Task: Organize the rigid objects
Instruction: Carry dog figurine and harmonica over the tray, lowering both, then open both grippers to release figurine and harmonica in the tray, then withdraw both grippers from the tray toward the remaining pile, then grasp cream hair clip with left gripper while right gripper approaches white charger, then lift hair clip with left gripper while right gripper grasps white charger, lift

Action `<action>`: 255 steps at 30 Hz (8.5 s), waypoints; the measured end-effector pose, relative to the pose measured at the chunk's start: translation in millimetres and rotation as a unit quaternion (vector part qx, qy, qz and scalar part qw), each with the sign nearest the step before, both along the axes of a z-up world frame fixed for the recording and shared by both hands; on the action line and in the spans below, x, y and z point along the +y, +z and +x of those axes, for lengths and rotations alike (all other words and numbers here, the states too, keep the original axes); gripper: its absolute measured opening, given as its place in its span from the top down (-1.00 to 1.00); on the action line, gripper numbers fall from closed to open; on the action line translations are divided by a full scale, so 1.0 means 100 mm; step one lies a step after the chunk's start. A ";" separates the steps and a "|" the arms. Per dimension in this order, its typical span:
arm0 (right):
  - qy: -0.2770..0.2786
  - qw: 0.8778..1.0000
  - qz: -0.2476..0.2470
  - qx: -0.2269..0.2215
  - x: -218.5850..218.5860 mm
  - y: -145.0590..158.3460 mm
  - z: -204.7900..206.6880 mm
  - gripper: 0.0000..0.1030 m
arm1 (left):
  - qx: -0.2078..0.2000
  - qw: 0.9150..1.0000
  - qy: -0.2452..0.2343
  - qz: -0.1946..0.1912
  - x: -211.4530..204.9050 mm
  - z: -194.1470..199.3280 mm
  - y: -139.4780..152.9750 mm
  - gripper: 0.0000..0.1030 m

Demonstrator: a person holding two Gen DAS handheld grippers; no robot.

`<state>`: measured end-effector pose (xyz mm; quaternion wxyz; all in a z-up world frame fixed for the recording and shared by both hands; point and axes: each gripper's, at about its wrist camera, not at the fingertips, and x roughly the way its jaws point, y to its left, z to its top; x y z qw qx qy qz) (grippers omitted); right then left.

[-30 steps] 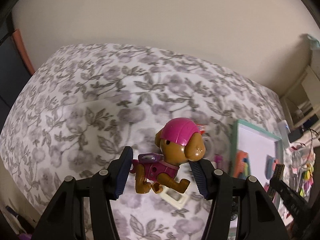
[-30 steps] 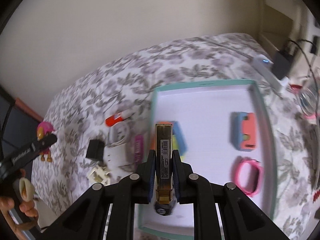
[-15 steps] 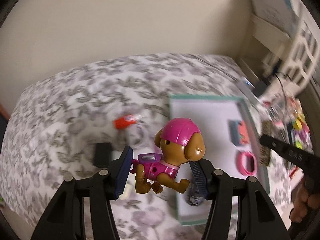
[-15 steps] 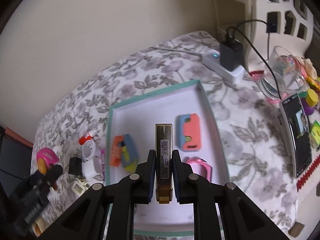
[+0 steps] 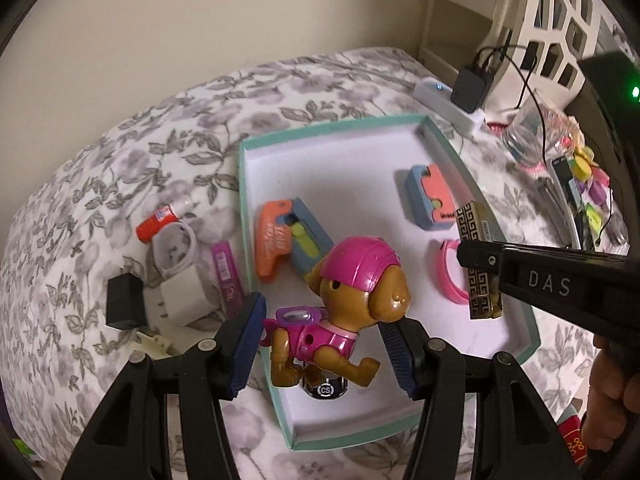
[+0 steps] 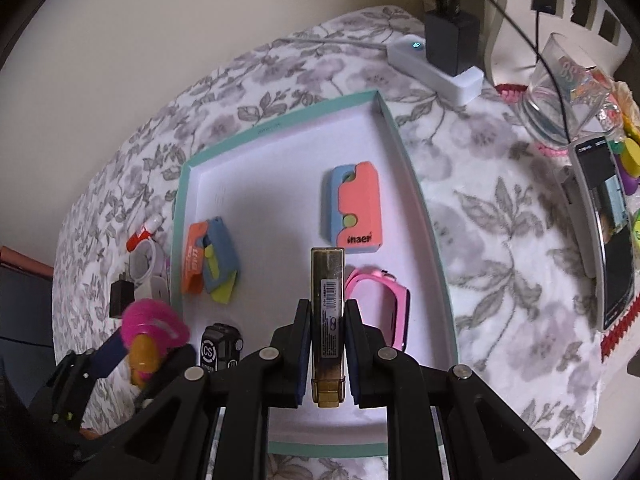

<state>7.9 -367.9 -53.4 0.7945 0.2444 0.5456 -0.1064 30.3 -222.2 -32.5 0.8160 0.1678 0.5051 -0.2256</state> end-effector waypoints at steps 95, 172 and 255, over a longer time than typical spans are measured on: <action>0.046 0.996 -0.056 -0.060 0.36 0.03 0.24 -1.00 | 0.066 0.970 0.232 -0.022 1.02 0.75 -0.18 -1.00; 0.157 0.982 -0.053 -0.087 1.61 0.02 0.74 -0.64 | 0.150 0.950 0.260 0.082 1.62 0.84 -0.74 -1.00; 0.199 0.977 -0.054 -0.047 2.10 -0.41 1.08 0.06 | 0.141 0.941 0.305 -0.035 2.13 1.13 -0.52 -0.12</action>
